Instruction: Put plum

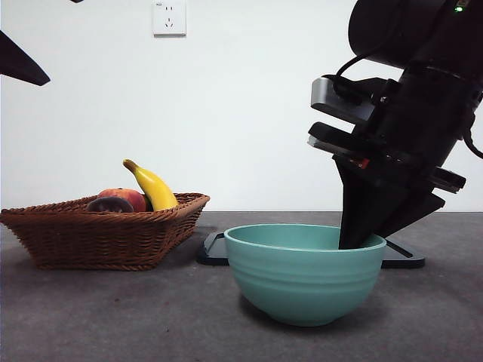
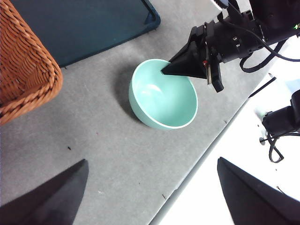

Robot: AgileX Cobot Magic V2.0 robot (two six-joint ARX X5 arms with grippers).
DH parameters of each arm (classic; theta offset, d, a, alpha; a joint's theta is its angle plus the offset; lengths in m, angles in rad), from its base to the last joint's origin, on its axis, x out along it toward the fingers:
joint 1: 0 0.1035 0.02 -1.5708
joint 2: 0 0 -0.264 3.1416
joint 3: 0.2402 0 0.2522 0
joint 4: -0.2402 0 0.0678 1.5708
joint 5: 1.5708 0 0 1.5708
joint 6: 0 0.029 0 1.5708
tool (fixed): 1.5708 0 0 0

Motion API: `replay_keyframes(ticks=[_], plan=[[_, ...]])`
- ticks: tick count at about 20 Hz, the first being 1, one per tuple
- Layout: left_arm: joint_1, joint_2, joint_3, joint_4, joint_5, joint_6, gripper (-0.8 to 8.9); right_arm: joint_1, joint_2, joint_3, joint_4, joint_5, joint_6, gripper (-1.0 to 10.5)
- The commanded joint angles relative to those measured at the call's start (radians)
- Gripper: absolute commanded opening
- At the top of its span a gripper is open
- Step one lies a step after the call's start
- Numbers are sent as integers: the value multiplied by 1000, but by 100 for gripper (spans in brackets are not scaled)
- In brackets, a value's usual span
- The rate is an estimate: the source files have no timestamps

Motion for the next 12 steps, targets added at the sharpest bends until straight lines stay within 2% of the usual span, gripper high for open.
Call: replay_keyframes(ticks=[1, 6, 8, 12], plan=[[-3, 6, 8, 5, 6, 19, 436, 9, 15, 3, 10, 2, 10, 10], [-3, 6, 8, 3, 6, 23, 436, 10, 15, 3, 7, 2, 13, 22], [-3, 6, 8, 0, 6, 23, 436, 10, 15, 4, 7, 2, 17, 134], [-3, 6, 8, -2, 6, 23, 436, 10, 13, 5, 6, 0, 35, 173]])
